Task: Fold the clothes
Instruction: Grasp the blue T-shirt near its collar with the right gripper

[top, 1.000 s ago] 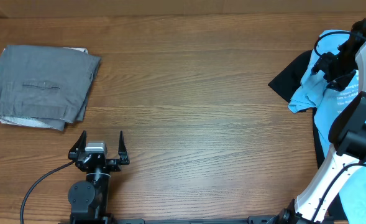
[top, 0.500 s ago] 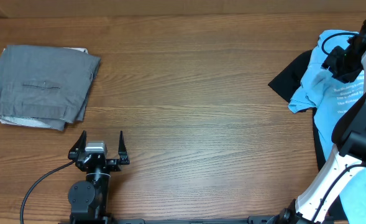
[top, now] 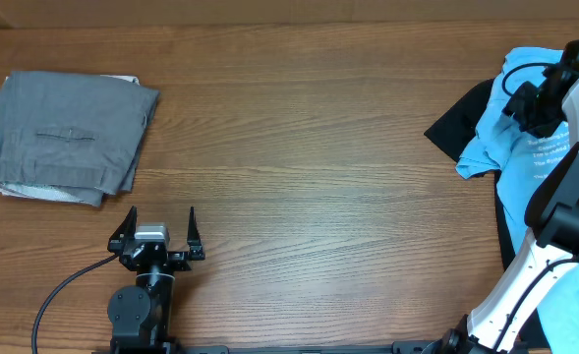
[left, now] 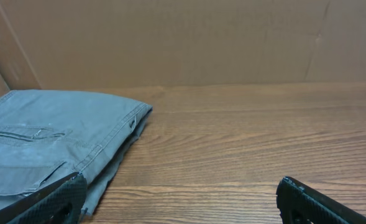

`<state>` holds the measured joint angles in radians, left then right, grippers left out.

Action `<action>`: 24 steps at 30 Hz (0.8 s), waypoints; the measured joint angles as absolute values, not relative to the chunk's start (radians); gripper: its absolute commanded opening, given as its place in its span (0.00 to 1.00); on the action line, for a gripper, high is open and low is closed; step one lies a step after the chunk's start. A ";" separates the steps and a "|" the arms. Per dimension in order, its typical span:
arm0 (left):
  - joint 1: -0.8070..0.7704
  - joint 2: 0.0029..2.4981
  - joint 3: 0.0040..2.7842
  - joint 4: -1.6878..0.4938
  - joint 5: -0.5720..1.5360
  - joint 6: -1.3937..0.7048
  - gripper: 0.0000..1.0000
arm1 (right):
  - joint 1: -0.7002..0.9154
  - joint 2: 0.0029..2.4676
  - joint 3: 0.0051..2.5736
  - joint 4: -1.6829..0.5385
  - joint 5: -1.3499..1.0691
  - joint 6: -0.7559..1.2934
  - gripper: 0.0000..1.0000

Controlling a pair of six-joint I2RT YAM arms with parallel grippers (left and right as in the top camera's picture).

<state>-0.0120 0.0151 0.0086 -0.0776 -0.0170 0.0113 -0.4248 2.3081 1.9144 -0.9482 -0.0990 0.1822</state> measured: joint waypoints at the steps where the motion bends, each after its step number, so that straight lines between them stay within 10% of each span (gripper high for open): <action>1: -0.012 0.015 0.009 -0.078 -0.017 0.011 1.00 | -0.425 2.308 1.899 -0.937 -0.098 0.182 0.49; 5: -0.012 0.015 0.009 -0.078 -0.017 0.011 1.00 | -0.425 2.308 1.859 -0.919 -0.101 0.181 0.41; 9: -0.012 0.015 0.009 -0.078 -0.017 0.011 1.00 | -0.425 2.308 1.858 -0.910 -0.102 0.179 0.04; 24: -0.012 0.015 0.009 -0.078 -0.017 0.011 1.00 | -0.425 2.279 2.040 -1.094 -0.148 0.182 0.04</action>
<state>-0.0120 0.0151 0.0086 -0.0780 -0.0170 0.0113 -0.4248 2.2791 2.0396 -1.0939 -0.1478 0.1822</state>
